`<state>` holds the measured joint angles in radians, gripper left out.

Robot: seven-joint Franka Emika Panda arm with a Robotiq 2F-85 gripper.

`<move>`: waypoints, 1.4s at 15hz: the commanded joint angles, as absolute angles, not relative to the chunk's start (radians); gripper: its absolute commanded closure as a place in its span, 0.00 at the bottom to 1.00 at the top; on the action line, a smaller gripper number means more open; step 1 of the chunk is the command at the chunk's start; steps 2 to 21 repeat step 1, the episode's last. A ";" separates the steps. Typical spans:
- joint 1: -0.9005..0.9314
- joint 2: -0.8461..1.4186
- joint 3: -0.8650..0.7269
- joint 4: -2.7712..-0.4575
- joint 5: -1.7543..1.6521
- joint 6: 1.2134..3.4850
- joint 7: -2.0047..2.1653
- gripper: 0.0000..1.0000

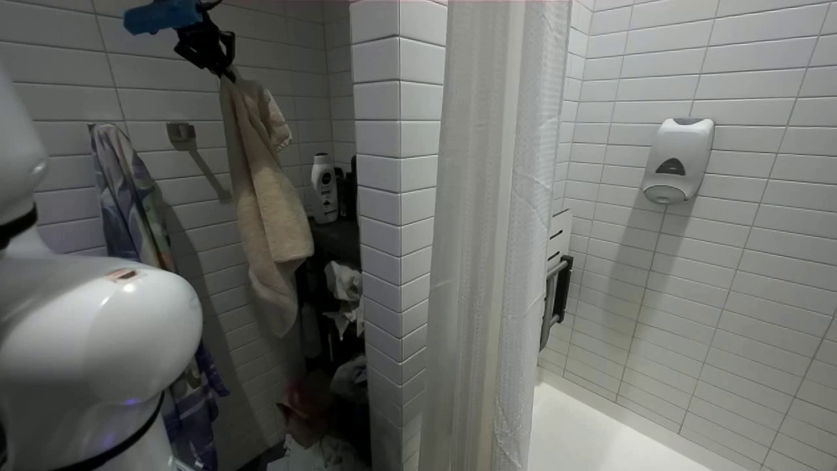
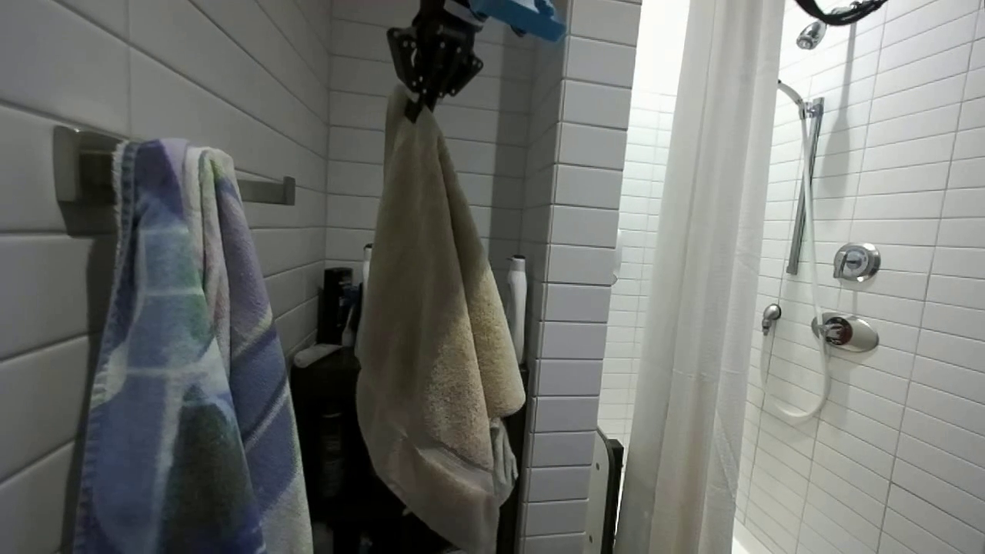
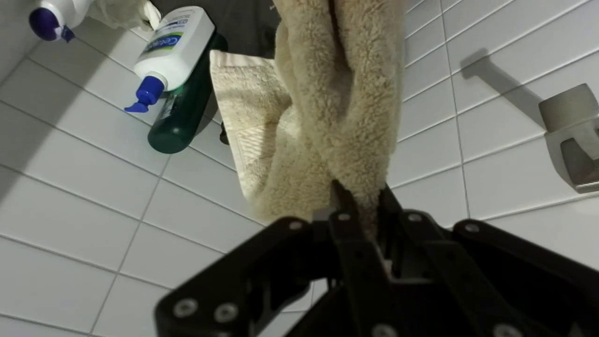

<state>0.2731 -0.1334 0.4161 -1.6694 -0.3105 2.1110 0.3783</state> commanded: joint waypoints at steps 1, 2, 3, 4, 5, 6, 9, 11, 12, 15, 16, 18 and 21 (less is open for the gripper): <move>0.278 -0.140 0.395 -1.661 -0.285 2.121 0.341 0.96; 0.278 -0.140 0.395 -1.661 -0.285 2.121 0.341 0.96; 0.278 -0.140 0.395 -1.661 -0.285 2.121 0.341 0.96; 0.278 -0.140 0.395 -1.661 -0.285 2.121 0.341 0.96; 0.278 -0.140 0.395 -1.661 -0.285 2.121 0.341 0.96; 0.278 -0.140 0.395 -1.661 -0.285 2.121 0.341 0.96; 0.278 -0.140 0.395 -1.661 -0.285 2.121 0.341 0.96; 0.278 -0.140 0.395 -1.661 -0.285 2.121 0.341 0.96; 0.278 -0.140 0.395 -1.661 -0.285 2.121 0.341 0.96; 0.278 -0.140 0.395 -1.661 -0.285 2.121 0.341 0.96; 0.278 -0.140 0.395 -1.661 -0.285 2.121 0.341 0.96; 0.278 -0.140 0.395 -1.661 -0.285 2.121 0.341 0.96; 0.278 -0.140 0.395 -1.661 -0.285 2.121 0.341 0.96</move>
